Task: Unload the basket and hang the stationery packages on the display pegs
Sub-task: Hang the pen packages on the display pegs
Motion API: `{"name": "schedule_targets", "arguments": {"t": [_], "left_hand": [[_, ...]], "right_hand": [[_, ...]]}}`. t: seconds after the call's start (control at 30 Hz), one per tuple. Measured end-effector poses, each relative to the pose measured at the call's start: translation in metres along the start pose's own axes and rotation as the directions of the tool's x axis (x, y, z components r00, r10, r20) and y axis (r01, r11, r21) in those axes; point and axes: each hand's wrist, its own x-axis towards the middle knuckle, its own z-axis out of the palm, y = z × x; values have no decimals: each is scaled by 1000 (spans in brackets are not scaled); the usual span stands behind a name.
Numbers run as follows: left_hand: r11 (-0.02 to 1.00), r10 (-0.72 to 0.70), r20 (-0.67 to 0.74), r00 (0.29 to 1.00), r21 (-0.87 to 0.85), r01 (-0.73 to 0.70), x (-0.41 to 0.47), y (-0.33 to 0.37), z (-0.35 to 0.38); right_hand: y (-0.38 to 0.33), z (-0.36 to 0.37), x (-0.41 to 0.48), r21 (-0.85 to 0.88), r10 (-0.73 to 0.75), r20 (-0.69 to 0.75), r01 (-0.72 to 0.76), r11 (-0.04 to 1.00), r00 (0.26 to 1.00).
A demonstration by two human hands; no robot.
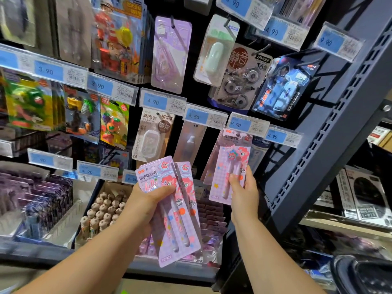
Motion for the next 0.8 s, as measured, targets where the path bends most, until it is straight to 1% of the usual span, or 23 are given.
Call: {"name": "schedule_targets", "arguments": {"t": [0.1,0.2,0.27,0.33,0.37,0.4,0.43,0.47,0.5,0.57,0.6,0.63,0.67,0.8], "left_hand": [[1000,5,-9,1000,-2,-5,-2,2,1],[1000,-2,-1,1000,7,2,-4,3,1],[1000,-8,10,1000,11,8,-5,4,1],[1000,-7,22,1000,10,6,-6,6,2],[1000,-7,24,1000,9,7,-6,7,2],[1000,-8,23,1000,-1,8,-6,7,3],[1000,-10,22,1000,-18,11,-6,8,4],[999,-12,24,1000,-34,13,-6,8,4],[999,-13,32,999,-42,14,-6,8,5],[999,-13,65,998,-51,17,-7,8,7],[998,-9,82,997,-63,14,-8,8,8],[997,-5,94,996,-74,11,-8,8,9],[997,-3,99,995,-79,11,-9,8,11],[996,-5,112,994,-90,15,-12,7,16]], "right_hand": [[1,6,4,-32,11,-14,-11,999,1000],[2,12,6,-118,36,-4,-36,992,999],[1,15,4,-216,51,-14,-53,975,999],[-6,16,-4,-349,38,-55,-55,935,998],[-12,15,-11,-385,13,-69,-39,922,998],[-16,16,-17,-392,-19,-47,-1,920,999],[-18,17,-23,-368,-42,21,47,929,999],[-21,19,-29,-310,-28,125,66,948,992],[-22,21,-35,-251,12,251,53,967,968],[-23,22,-46,-223,122,469,-16,975,875],[-23,23,-51,-233,163,533,-42,972,830],[-25,23,-56,-241,185,567,-53,969,803],[-23,23,-58,-247,192,578,-54,968,793],[-25,24,-64,-182,170,564,-79,980,808]]}}
